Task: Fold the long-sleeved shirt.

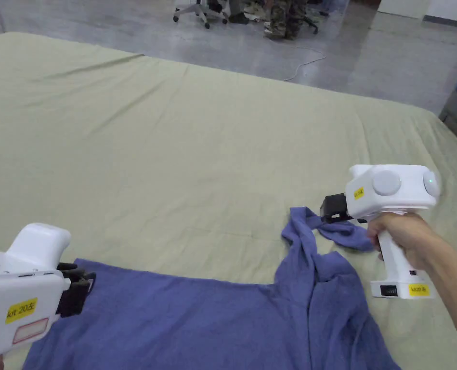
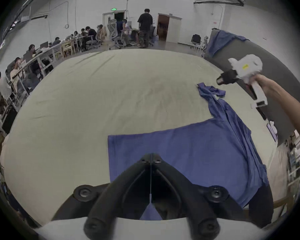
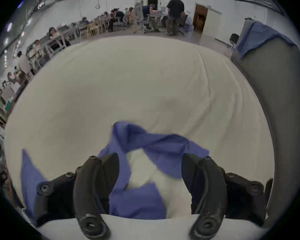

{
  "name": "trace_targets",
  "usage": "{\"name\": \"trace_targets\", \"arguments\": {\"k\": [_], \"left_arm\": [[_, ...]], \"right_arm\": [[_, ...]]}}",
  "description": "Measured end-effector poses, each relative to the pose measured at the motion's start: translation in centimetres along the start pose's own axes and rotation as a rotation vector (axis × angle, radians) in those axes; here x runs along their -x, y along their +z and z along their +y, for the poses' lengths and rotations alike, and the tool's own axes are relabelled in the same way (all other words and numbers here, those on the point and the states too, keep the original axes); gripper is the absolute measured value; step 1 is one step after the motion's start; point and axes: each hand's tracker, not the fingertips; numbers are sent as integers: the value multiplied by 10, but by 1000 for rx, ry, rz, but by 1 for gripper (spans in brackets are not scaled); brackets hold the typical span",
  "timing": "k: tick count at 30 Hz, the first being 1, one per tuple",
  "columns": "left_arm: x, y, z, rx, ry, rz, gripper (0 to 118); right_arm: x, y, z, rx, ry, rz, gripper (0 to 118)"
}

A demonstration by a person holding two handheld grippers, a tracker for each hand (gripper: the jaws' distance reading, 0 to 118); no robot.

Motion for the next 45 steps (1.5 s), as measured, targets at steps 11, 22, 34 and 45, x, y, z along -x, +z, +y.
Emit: {"name": "trace_targets", "arguments": {"k": [11,22,34,45], "left_arm": [[7,-32,-13,47,28,25,0],[-15,0,-5,-17,29,-19,0],[-40,73,-42,-107,-1,-39,0],[-58,89,-72,-72,2,-44,0]], "right_arm": [[-5,-71,10,111,-9,14,0],[2,100,-50,-98,-9,112,0],[39,221,-308,20,19,284,0],[66,185,-357,107,71,231,37]]}}
